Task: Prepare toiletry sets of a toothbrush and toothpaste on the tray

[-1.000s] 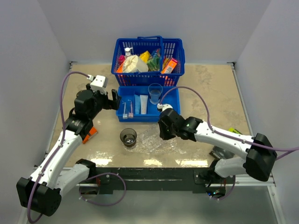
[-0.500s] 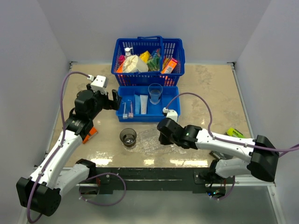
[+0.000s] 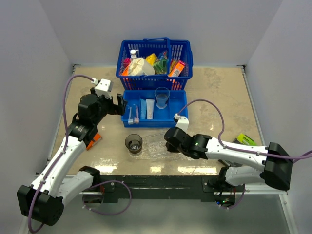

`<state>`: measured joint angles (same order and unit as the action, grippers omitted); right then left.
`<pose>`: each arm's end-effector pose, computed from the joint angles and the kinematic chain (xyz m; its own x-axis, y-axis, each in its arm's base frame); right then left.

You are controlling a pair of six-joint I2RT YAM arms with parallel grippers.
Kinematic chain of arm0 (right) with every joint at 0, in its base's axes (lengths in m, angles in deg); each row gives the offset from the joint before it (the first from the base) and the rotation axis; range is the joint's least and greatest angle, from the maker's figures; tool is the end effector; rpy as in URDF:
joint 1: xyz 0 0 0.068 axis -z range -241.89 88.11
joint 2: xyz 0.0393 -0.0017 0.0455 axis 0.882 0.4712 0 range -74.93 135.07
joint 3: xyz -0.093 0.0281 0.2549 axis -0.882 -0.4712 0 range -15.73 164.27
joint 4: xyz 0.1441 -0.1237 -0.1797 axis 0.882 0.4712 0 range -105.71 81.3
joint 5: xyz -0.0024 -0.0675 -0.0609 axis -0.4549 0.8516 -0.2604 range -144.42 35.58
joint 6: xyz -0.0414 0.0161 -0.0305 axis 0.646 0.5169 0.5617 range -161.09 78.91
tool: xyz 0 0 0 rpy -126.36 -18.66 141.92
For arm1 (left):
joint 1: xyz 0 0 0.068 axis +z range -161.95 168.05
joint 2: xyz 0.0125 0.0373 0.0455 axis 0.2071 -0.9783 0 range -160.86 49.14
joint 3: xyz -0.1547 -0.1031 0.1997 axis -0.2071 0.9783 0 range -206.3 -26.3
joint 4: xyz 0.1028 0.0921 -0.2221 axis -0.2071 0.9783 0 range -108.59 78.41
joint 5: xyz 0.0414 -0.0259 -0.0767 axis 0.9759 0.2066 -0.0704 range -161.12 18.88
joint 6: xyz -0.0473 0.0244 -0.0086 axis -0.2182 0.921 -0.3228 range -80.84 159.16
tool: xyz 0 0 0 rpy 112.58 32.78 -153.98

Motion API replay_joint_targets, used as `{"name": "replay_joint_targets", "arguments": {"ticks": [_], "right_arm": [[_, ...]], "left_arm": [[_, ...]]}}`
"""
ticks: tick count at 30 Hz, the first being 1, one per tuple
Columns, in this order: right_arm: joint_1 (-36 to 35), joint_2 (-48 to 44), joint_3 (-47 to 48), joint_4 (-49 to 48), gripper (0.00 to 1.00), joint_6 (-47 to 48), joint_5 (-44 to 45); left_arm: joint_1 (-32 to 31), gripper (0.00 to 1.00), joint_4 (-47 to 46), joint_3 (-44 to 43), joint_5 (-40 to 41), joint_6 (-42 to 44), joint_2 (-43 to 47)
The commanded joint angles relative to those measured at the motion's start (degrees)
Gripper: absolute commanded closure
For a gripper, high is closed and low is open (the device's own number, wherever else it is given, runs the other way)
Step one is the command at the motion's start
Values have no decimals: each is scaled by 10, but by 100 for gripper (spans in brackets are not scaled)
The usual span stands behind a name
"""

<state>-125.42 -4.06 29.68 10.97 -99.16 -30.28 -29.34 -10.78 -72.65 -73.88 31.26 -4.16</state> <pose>0.1227 0.2136 0.2278 -0.7844 0.1620 -0.5987 -0.0743 0.9338 0.3501 0.2081 -0.0670 0.3271 -0.2881 -0.0536 -0.9561 0.3063 0.9408 -0.1450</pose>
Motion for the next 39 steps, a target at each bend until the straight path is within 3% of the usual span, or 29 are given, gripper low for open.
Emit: {"name": "replay_joint_targets", "arguments": {"ticks": [1,4,13,17,32,39], "right_arm": [[-20,-7,-8,-46,100,-47,36],[-22,-8,-9,-51,96,-52,38],[-21,-22,20,6,61,-35,58],[-20,-21,49,27,50,1,68],[27,81,152,65,54,157,13],[27,110,165,58,54,184,-16]], "left_arm": [[-4,4,-19,1,-4,3,3],[-4,4,-20,0,-4,3,3],[-4,4,-19,-1,-5,3,5],[-4,4,-19,0,-4,3,5],[-4,4,-19,-1,1,6,6],[-5,4,-19,0,1,6,6]]}}
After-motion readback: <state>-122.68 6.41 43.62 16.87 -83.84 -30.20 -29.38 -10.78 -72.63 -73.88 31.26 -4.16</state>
